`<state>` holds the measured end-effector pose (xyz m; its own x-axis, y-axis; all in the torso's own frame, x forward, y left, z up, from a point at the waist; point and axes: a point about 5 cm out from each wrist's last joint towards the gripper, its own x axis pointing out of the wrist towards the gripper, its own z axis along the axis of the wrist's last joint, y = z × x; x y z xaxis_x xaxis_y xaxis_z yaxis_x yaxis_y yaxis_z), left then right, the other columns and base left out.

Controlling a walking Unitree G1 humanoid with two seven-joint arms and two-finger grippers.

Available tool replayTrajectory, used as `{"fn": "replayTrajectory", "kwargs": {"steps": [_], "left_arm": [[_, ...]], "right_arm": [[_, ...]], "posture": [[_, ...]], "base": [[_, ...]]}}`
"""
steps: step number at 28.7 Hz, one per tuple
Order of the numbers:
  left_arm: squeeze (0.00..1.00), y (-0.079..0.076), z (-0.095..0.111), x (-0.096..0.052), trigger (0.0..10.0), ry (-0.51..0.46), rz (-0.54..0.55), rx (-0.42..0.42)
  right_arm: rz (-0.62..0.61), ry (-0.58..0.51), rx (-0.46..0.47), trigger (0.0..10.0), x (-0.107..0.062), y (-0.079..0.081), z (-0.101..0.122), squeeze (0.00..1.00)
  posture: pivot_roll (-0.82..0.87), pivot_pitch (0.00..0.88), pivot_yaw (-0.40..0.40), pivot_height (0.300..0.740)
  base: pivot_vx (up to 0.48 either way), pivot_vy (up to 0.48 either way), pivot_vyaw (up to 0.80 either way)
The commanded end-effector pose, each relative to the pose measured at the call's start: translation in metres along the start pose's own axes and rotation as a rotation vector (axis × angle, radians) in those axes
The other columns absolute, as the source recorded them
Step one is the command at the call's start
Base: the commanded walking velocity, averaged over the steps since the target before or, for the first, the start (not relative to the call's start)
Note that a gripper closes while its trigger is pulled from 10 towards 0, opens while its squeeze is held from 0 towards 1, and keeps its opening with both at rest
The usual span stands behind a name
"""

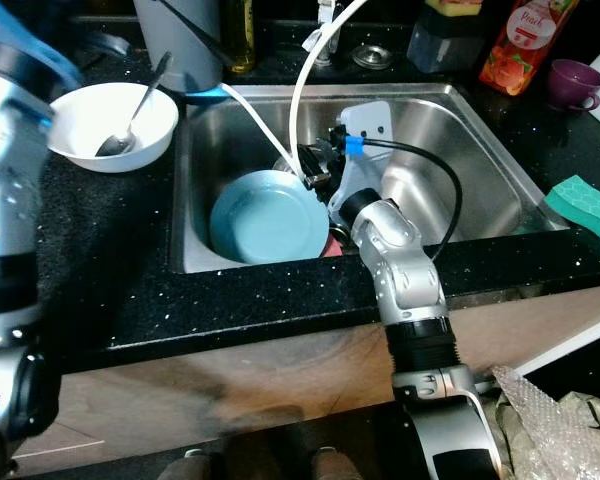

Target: Kitchen organization

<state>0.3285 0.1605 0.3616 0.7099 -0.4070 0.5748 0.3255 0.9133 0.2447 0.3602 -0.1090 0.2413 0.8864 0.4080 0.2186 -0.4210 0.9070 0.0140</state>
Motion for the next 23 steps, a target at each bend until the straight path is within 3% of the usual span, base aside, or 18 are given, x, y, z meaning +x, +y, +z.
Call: {"fn": "replayTrajectory", "kwargs": {"steps": [1,5,7,14,20,23], "left_arm": [[0.00,-0.006,0.002,0.000,0.0,-0.002,-0.036,0.005],[0.00,-0.019,-0.007,0.000,0.0,0.055,-0.117,-0.009],[0.00,-0.026,-0.015,-0.001,0.0,0.105,-0.165,0.027],[0.00,-0.032,-0.025,-0.001,0.0,0.160,-0.224,0.072],[0.00,-0.036,-0.028,0.000,0.0,0.169,-0.260,0.063],[0.00,-0.046,-0.034,-0.003,0.0,0.193,-0.326,0.045]], "right_arm": [[-0.038,-0.024,-0.012,10.0,-0.002,-0.007,0.004,0.00],[-0.119,-0.041,-0.020,10.0,-0.005,-0.019,0.006,0.00],[-0.174,-0.062,-0.023,10.0,-0.007,-0.027,0.008,0.00],[-0.307,-0.104,-0.028,10.0,-0.014,-0.044,0.012,0.00],[-0.328,-0.096,-0.040,10.0,-0.019,-0.049,0.009,0.00],[-0.328,-0.089,-0.052,10.0,-0.020,-0.050,0.007,0.00]], "posture": [[0.02,0.093,-0.048,0.740],[0.03,0.097,-0.046,0.740],[0.04,0.103,-0.039,0.740],[0.06,0.113,0.000,0.740],[0.06,0.118,0.013,0.740],[0.05,0.125,0.017,0.740]], "base": [[0.000,0.000,0.00],[0.000,0.000,0.00],[0.000,0.000,0.00],[0.000,0.000,0.00],[0.000,0.000,0.00],[0.000,0.000,0.00]]}}
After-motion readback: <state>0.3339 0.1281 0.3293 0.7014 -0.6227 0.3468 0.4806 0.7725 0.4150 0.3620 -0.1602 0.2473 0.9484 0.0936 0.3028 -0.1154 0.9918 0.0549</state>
